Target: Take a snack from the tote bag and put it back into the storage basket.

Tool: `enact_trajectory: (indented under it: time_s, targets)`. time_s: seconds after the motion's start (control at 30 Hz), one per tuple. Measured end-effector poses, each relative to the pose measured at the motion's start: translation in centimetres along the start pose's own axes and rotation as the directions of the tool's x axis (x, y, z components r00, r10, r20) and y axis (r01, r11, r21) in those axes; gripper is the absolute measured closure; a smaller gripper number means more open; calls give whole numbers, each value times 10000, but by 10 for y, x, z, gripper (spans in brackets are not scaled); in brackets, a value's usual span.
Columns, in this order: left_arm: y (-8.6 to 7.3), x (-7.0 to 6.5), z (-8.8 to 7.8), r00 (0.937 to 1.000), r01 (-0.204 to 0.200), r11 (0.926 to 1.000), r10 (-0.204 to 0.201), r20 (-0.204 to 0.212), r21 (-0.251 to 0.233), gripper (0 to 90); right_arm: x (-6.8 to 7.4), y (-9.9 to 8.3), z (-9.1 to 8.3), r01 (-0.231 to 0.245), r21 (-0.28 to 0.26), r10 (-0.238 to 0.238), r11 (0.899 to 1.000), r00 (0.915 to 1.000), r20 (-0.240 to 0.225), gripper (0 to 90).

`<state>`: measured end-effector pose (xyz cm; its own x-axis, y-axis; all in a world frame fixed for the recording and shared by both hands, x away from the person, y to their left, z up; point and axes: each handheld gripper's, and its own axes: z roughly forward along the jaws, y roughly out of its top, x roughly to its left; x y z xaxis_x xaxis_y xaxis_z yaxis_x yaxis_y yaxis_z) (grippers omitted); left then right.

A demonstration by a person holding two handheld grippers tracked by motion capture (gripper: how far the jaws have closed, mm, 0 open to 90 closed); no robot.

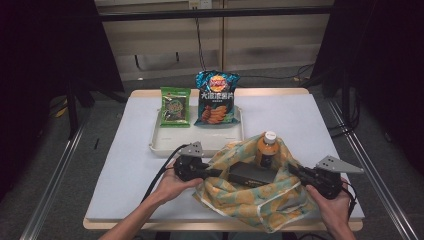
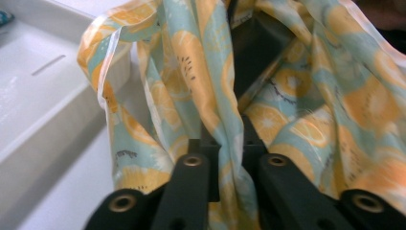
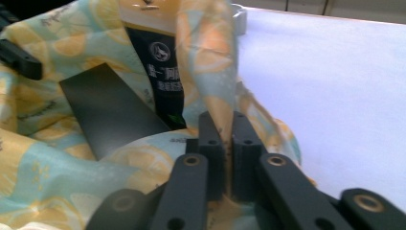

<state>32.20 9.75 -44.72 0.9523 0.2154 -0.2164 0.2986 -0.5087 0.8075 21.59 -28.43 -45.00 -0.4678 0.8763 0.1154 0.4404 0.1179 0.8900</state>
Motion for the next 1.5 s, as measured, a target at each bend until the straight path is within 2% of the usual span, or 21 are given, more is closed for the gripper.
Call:
enact_trajectory:
  time_s: [0.13,0.3,0.37,0.43,0.6,0.63,0.67,0.7,0.77,0.83,0.87,0.9,0.93,0.97,1.0,1.13,1.17,1.23,1.3,1.4,1.5]
  targets:
    - [1,-1,-3,9998,-53,9998,50,-176,-215,724,1,0,-1,-124,-207,121,9997,9998,-152,718]
    - [6,-1,-9,9997,4,9973,-21,-232,-737,630,2,3,-7,-263,-696,244,9972,9993,-278,582]
    - [9,-1,-11,9998,60,9967,-76,-195,-814,584,4,4,-8,-310,-766,288,9966,9991,-299,517]
    - [11,0,-15,9998,121,9941,-141,-172,-1078,533,6,6,-9,-322,-764,296,9966,9989,-357,413]
    - [14,-2,-23,9994,5,9886,-59,-354,-1504,523,9,7,-7,-311,-738,276,9968,9985,-478,340]
    - [16,-4,-25,9992,-53,9863,-14,-403,-1650,526,10,7,-7,-292,-745,256,9968,9985,-483,337]
    - [19,-9,-28,9989,-320,9786,240,-415,-2034,575,11,7,-9,-230,-790,188,9966,9984,-534,321]
    - [21,-11,-29,9993,-314,9772,269,-244,-2101,604,11,6,-10,-247,-814,202,9964,9982,-560,309]
    - [23,-14,-30,9989,-458,9772,420,-229,-2074,610,11,6,-11,-271,-827,225,9962,9982,-552,302]
    - [27,-22,-29,9976,-668,9750,688,20,-2118,694,11,5,-14,-269,-866,223,9959,9983,-537,300]
    - [31,-29,-24,9967,-803,9765,813,-32,-2000,706,10,5,-16,-276,-877,229,9958,9983,-541,300]
    - [31,-29,-24,9967,-803,9765,813,-32,-2000,702,10,5,-16,-291,-862,243,9959,9981,-560,300]
    - [33,-32,-20,9961,-799,9783,853,206,-1911,702,10,5,-16,-291,-862,243,9959,9981,-560,300]
    - [36,-36,-11,9940,-991,9808,1054,293,-1678,694,10,4,-17,-291,-849,242,9960,9980,-582,301]
    - [37,-36,-6,9941,-928,9821,1005,397,-1640,694,9,4,-17,-298,-846,248,9960,9979,-600,300]
    - [39,-34,6,9927,-975,9854,1064,574,-1399,706,9,5,-17,-333,-877,276,9956,9975,-648,300]
    - [40,-30,13,9920,-1042,9877,1115,590,-1163,702,9,4,-16,-342,-848,284,9958,9972,-689,297]
    - [40,-26,20,9936,-922,9886,992,538,-1193,678,9,4,-16,-347,-757,284,9965,9962,-824,305]
    - [41,-21,26,9934,-974,9898,1030,497,-1040,661,10,4,-16,-302,-744,235,9968,9957,-899,317]
    - [42,-16,31,9936,-933,9908,990,539,-983,667,10,5,-16,-323,-712,250,9969,9946,-1012,316]
    - [44,-16,37,9911,-1082,9910,1137,696,-786,690,10,4,-15,-323,-716,250,9969,9946,-1005,312]
